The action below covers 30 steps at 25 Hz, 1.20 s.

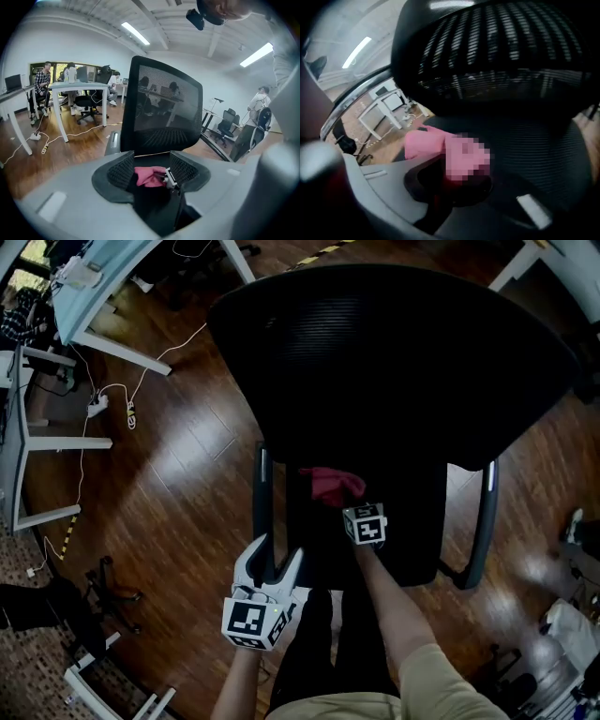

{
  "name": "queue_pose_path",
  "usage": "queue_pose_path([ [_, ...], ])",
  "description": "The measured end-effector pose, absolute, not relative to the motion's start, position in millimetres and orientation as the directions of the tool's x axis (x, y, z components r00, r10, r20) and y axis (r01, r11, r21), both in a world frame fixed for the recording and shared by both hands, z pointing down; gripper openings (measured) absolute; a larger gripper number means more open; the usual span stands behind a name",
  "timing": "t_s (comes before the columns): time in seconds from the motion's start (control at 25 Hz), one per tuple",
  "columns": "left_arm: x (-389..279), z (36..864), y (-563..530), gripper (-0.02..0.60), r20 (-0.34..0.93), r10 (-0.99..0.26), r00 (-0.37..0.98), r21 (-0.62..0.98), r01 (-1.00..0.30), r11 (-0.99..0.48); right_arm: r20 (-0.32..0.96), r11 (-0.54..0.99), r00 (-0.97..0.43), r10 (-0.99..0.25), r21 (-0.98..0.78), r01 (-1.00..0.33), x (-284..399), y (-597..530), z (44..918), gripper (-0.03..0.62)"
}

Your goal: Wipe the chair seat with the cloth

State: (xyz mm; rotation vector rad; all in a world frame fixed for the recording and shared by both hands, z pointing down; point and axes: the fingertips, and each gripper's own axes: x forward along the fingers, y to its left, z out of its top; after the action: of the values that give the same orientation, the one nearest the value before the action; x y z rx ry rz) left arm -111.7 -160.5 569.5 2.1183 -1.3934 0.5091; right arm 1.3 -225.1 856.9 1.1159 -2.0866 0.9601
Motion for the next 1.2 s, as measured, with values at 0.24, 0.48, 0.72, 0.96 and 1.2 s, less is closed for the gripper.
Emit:
queue_pose_path([
  [0.24,-66,562,-162,0.232,0.54,-0.694,0.477,0.29,-0.879,-0.378,0.885,0.067,0.026,-0.464,0.064,-0.996,276,-214,847,0.015],
  [0.48,-70,557,-161,0.232,0.551,-0.691,0.469,0.277,-0.883,-0.378,0.821,0.176,-0.18,-0.542,-0.099,-0.979,231,-212,835,0.017],
  [0.72,-99,542,-162,0.232,0.551,-0.72,0.421,0.243,-0.907,-0.344,0.594,0.504,-0.718,-0.363,-0.523,-0.688,-25,-168,791,0.017],
  [0.96,-117,537,-157,0.232,0.56,-0.734,0.384,0.235,-0.923,-0.304,0.577,0.538,-0.78,-0.241,-0.59,-0.602,-149,-146,814,0.017],
  [1.2,-113,548,-158,0.23,0.566,-0.728,0.387,0.278,-0.921,-0.273,0.814,0.352,-0.421,-0.401,-0.288,-0.891,21,-174,849,0.015],
])
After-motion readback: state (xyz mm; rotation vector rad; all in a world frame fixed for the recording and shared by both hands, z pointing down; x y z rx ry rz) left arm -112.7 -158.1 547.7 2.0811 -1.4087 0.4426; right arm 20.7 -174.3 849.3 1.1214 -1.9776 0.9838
